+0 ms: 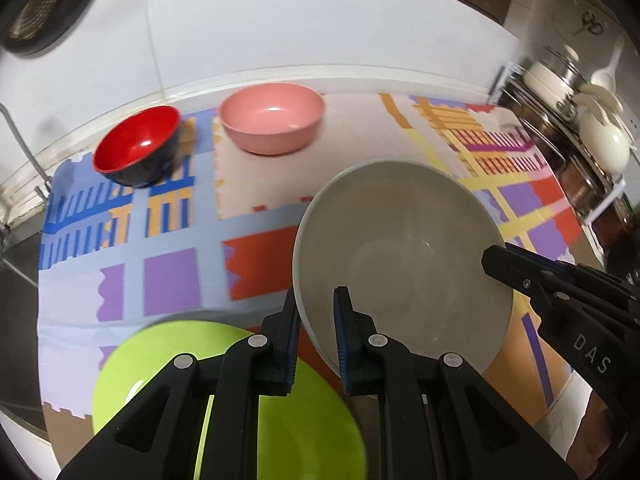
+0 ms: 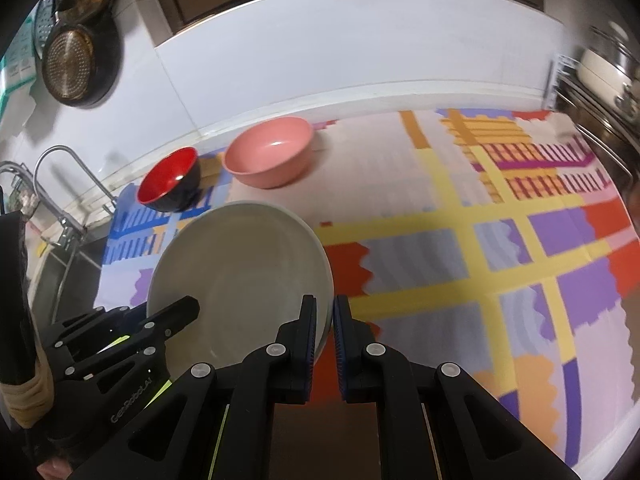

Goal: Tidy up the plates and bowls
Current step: 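Lift the white bowl with both tools and carry it over the green plate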

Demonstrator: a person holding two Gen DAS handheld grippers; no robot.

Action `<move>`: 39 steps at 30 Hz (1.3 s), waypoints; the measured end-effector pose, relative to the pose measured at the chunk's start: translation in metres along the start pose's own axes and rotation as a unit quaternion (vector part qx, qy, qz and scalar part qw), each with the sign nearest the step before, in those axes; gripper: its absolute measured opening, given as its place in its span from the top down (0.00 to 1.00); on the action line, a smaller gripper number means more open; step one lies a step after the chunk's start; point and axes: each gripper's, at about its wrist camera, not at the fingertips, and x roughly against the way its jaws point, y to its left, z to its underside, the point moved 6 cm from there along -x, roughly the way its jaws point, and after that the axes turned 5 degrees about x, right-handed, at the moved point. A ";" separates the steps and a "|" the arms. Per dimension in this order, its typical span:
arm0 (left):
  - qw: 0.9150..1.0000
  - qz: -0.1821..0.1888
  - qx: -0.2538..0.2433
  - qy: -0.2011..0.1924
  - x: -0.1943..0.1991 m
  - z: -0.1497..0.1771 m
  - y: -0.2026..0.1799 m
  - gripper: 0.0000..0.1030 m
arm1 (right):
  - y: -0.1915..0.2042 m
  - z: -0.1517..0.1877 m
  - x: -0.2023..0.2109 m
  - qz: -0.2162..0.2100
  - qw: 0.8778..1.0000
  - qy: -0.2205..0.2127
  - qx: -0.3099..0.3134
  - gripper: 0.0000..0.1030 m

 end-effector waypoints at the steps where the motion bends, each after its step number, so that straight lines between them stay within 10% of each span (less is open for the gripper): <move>1: 1.000 0.001 -0.003 0.002 -0.001 0.002 -0.005 0.83 | -0.005 0.003 0.002 0.003 1.000 0.001 -0.003 0.90; 39: 0.996 0.026 -0.040 0.071 -0.056 0.029 -0.104 0.82 | -0.119 0.049 -0.009 0.041 0.997 0.054 -0.048 0.90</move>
